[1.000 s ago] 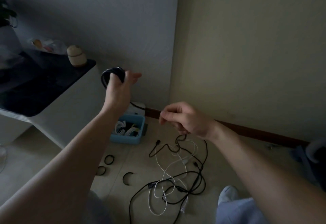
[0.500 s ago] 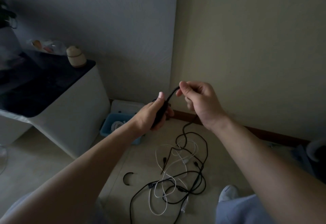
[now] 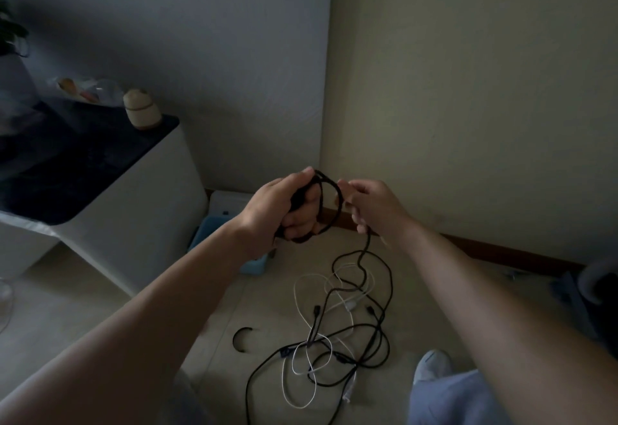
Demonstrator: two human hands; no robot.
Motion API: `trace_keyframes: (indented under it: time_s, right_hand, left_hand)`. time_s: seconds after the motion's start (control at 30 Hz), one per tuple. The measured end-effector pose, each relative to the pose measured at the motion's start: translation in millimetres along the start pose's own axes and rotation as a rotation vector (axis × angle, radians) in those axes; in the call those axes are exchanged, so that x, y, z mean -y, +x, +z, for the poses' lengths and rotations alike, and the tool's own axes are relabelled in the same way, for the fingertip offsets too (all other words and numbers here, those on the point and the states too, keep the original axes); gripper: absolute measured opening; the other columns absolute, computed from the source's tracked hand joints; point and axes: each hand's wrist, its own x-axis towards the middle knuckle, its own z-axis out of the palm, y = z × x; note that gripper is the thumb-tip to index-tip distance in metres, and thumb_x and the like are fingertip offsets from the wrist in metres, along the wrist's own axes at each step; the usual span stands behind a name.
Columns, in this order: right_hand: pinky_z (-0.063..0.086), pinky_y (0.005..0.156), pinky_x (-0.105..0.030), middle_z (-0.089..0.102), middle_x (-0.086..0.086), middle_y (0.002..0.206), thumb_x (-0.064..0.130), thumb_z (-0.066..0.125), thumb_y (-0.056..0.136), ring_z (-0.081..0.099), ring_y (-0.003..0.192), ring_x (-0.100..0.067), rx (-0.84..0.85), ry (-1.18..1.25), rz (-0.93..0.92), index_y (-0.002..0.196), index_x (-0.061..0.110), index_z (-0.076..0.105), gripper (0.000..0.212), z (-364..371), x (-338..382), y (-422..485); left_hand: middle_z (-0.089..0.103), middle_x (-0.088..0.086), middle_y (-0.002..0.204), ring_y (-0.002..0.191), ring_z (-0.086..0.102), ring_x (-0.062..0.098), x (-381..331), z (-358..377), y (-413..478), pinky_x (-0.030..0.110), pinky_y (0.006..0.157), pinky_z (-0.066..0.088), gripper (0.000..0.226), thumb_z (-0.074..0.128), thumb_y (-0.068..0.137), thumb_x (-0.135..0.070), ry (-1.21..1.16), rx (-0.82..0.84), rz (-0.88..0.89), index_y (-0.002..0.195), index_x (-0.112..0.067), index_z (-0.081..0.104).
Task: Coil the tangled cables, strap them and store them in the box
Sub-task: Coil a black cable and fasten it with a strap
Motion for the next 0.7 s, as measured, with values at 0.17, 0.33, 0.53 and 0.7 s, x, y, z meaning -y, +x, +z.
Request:
trace_keyframes:
  time_s: [0.17,0.33,0.53,0.7]
  right_hand:
    - [0.050,0.060,-0.031,0.041,0.007,0.054,0.037,0.041,0.107,0.040,0.046,-0.012,0.280,0.057,0.175,0.075,0.017,0.055,0.041,1,-8,-7]
    - [0.053,0.058,-0.025,0.047,0.001,0.059,0.036,0.034,0.108,0.057,0.059,-0.019,0.436,0.064,0.305,0.078,0.016,0.052,0.040,10,-7,-16]
    - [0.046,0.070,-0.032,0.063,-0.004,0.072,0.050,0.038,0.102,0.067,0.073,-0.021,0.586,-0.158,0.406,0.087,0.018,0.063,0.043,10,-16,-19]
    - [0.045,0.065,-0.033,0.049,0.004,0.066,0.047,0.047,0.097,0.045,0.057,-0.013,0.699,-0.131,0.323,0.105,0.023,0.070,0.034,8,-11,-21]
  left_hand:
    - [0.030,-0.008,0.040,0.035,0.031,0.009,-11,-6,0,0.028,0.069,0.040,0.042,0.029,0.105,-0.043,-0.402,-0.052,0.082,0.074,-0.019,0.042]
    - [0.033,-0.010,0.045,0.041,0.035,0.007,-18,-13,0,0.022,0.078,0.039,0.045,0.029,0.106,-0.049,-0.725,-0.129,0.212,0.074,-0.021,0.044]
    - [0.033,-0.004,0.055,0.050,0.037,0.013,-33,-31,4,0.027,0.076,0.042,0.050,0.032,0.103,-0.059,-0.673,-0.412,0.376,0.074,-0.019,0.043]
    - [0.035,-0.001,0.065,0.056,0.036,0.016,-34,-52,5,0.029,0.057,0.036,0.046,0.045,0.096,-0.057,-0.408,-0.610,0.457,0.076,-0.017,0.043]
